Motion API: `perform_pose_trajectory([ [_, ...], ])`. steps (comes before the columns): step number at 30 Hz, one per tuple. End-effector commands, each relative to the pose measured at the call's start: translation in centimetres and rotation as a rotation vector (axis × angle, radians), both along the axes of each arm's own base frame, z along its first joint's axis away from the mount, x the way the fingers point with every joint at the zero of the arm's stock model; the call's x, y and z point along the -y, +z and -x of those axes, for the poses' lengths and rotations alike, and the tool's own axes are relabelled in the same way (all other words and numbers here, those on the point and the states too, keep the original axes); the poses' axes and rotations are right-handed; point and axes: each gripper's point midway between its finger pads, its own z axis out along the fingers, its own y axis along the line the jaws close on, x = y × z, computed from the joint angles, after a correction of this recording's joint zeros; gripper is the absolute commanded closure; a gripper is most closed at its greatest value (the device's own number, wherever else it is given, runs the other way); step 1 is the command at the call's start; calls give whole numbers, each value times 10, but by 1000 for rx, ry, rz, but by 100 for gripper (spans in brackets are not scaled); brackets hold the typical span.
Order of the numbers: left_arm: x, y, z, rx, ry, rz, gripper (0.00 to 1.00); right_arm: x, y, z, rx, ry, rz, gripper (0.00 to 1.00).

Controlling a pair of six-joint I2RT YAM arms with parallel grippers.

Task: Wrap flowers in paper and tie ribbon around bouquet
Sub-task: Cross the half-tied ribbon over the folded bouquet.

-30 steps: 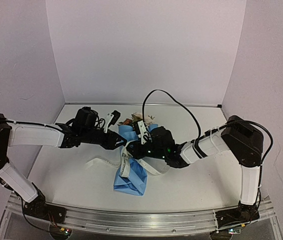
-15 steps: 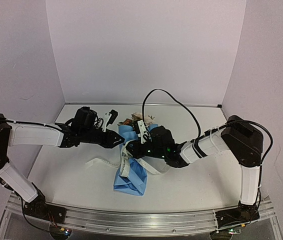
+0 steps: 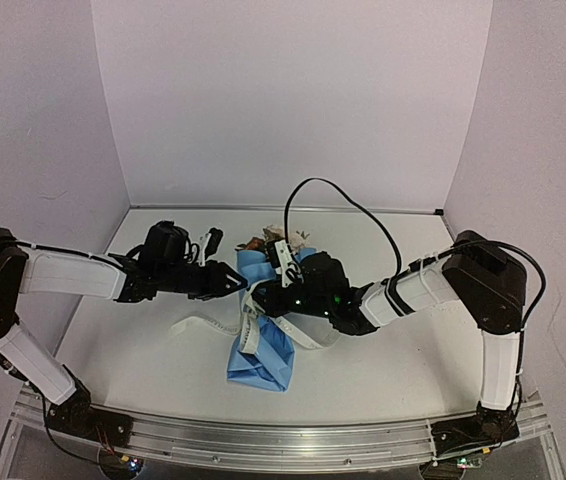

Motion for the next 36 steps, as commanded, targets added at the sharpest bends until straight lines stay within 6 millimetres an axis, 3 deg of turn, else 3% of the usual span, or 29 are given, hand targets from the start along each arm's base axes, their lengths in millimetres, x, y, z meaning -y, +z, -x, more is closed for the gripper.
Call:
perform_pose_trajectory([
  [1,-1,8,-4,-122,77,144,60,-11,16,-2,31,14,-50,96],
  [12,4,7,-4,-260,90,277,56,-12,17,-1,27,22,-54,96],
  [25,6,-12,0,-316,85,298,64,-11,19,-1,30,16,-56,96],
  [36,5,-8,5,-321,75,326,64,-11,18,-6,31,-4,-54,96],
])
